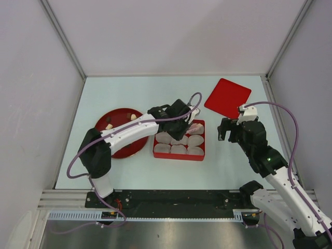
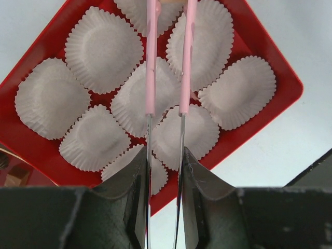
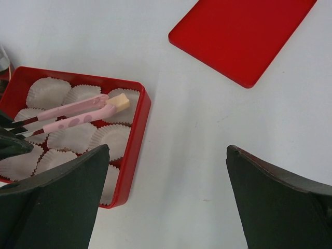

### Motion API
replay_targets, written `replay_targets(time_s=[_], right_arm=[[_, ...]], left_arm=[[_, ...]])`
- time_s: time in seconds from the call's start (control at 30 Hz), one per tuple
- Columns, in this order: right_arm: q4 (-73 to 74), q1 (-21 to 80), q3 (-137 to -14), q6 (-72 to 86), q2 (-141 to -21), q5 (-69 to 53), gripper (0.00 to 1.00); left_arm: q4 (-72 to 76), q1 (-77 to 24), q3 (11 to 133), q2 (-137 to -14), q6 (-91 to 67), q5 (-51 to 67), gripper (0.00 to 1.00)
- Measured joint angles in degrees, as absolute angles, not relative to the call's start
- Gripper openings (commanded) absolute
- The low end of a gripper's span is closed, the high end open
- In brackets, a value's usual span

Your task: Pack the chocolate

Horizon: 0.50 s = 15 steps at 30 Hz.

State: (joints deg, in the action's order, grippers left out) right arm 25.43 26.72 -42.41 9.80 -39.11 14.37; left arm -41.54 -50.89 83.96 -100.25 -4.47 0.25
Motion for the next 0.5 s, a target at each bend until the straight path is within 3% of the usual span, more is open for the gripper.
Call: replay_targets(time_s=[0.23, 0.5], right_arm=[[25.4, 26.1, -42.4, 9.6, -39.8, 14.5, 0.99], [25.4, 25.7, -42.4, 9.3, -40.0, 14.6, 0.99]], left_arm=[[-42.5, -50.9, 86.0, -103.8, -3.4, -0.7, 0.01], [-43.3, -50.9, 87.8, -106.1, -2.6, -2.6, 0.11]])
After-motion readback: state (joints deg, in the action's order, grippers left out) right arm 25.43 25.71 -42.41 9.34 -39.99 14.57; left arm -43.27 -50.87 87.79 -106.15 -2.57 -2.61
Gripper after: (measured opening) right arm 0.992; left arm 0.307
